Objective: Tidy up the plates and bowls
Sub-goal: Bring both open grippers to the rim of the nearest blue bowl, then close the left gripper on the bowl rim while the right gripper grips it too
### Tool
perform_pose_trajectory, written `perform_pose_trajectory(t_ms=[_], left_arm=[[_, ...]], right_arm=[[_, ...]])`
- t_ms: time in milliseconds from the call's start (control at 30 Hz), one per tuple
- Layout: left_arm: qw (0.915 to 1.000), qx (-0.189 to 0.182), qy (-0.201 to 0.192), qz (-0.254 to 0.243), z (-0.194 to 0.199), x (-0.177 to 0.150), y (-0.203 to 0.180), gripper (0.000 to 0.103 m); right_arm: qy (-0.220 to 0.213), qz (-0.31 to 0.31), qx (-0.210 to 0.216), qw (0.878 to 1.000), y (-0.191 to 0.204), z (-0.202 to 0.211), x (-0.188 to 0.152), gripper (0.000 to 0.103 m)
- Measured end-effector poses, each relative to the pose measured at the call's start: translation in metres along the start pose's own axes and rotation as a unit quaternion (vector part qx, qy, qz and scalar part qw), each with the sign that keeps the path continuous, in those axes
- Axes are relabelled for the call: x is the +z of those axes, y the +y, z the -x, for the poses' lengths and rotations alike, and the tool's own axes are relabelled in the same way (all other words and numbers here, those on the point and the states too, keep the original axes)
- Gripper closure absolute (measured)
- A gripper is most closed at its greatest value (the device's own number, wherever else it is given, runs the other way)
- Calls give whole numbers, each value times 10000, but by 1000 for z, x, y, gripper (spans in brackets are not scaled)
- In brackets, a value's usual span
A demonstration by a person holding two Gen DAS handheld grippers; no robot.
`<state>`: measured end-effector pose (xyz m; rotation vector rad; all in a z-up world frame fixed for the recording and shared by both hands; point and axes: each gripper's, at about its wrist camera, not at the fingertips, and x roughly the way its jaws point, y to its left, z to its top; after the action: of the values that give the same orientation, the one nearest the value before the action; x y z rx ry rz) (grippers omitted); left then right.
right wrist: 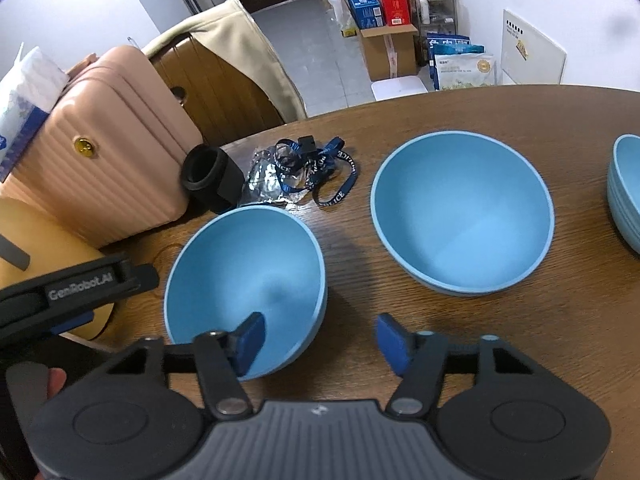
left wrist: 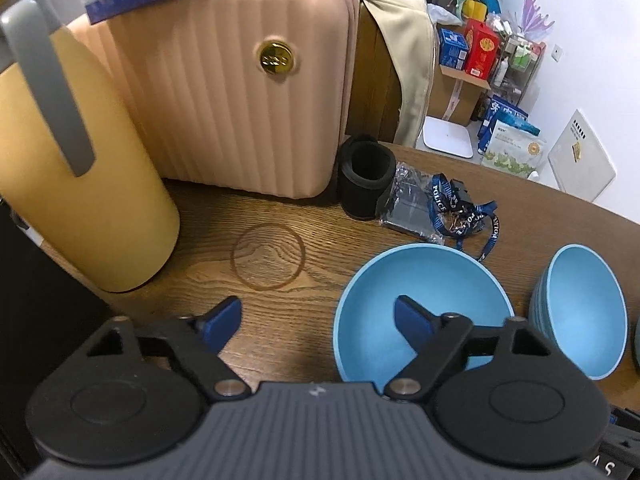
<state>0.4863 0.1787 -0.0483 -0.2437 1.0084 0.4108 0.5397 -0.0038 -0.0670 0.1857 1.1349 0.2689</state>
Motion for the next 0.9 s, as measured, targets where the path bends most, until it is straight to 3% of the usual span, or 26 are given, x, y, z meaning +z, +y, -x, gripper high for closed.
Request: perform_pose_trajectory(t_ms=[167, 333, 667, 900], left_arm=[[9999, 26, 117, -7, -17, 2, -1, 33], [9997, -31, 234, 20, -35, 2, -1, 43], [9990, -182, 403, 85, -57, -1, -1, 67], [9986, -304, 421, 64, -65, -2, -2, 80]], right_arm=[[56, -85, 88, 9999, -1, -11, 3, 59], [98, -152, 54, 9998, -3, -23, 8, 61], [201, -181, 105, 9996, -6, -43, 10, 82], [257, -157, 145, 9994, -5, -55, 9, 89]])
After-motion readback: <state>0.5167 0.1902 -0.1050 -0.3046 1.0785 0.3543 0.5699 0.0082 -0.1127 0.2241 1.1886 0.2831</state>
